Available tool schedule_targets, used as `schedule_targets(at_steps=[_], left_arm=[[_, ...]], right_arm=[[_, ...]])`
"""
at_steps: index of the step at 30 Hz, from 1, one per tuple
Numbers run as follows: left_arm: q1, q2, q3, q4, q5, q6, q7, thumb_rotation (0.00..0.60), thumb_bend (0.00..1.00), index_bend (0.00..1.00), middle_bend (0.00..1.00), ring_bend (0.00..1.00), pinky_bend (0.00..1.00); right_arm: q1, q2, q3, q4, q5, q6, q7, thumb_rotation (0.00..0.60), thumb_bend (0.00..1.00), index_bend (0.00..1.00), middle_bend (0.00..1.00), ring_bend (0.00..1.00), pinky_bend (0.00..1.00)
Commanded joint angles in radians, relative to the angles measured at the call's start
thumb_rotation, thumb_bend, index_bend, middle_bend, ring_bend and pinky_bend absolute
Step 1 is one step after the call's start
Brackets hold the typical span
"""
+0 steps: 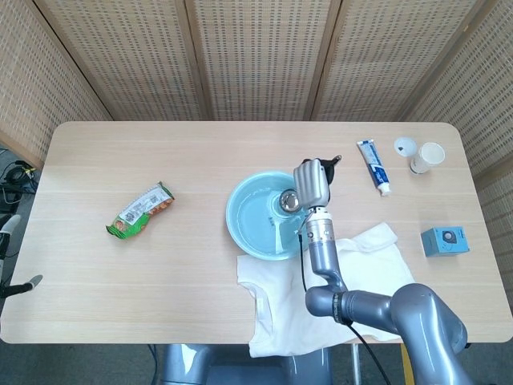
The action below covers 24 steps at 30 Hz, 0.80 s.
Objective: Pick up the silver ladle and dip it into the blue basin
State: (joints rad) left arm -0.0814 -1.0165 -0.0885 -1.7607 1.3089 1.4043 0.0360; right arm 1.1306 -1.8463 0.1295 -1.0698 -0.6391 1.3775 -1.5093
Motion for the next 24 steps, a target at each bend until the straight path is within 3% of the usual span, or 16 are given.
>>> schedule_targets(at_steps=[1, 17, 24], left_arm=[[-0.001, 0.003, -0.002, 0.0, -0.001, 0.0, -0.006, 0.6, 0.0, 0.0, 0.0, 0.0, 0.0], [0.002, 0.013, 0.001, -0.006, 0.009, 0.007, -0.027, 0.6, 0.0, 0.0, 0.0, 0.0, 0.0], [0.001, 0.015, 0.002, -0.005, 0.011, 0.006, -0.032, 0.6, 0.0, 0.0, 0.0, 0.0, 0.0]], right_arm=[[-0.01, -0.057, -0.035, 0.068, -0.035, -0.01, -0.069, 0.6, 0.78, 0.73, 1.0, 1.0, 1.0], [-0.076, -0.139, 0.011, 0.1, -0.069, -0.025, -0.156, 0.6, 0.78, 0.74, 1.0, 1.0, 1.0], [-0.105, -0.105, 0.147, -0.034, 0.012, -0.049, -0.091, 0.6, 0.78, 0.74, 1.0, 1.0, 1.0]])
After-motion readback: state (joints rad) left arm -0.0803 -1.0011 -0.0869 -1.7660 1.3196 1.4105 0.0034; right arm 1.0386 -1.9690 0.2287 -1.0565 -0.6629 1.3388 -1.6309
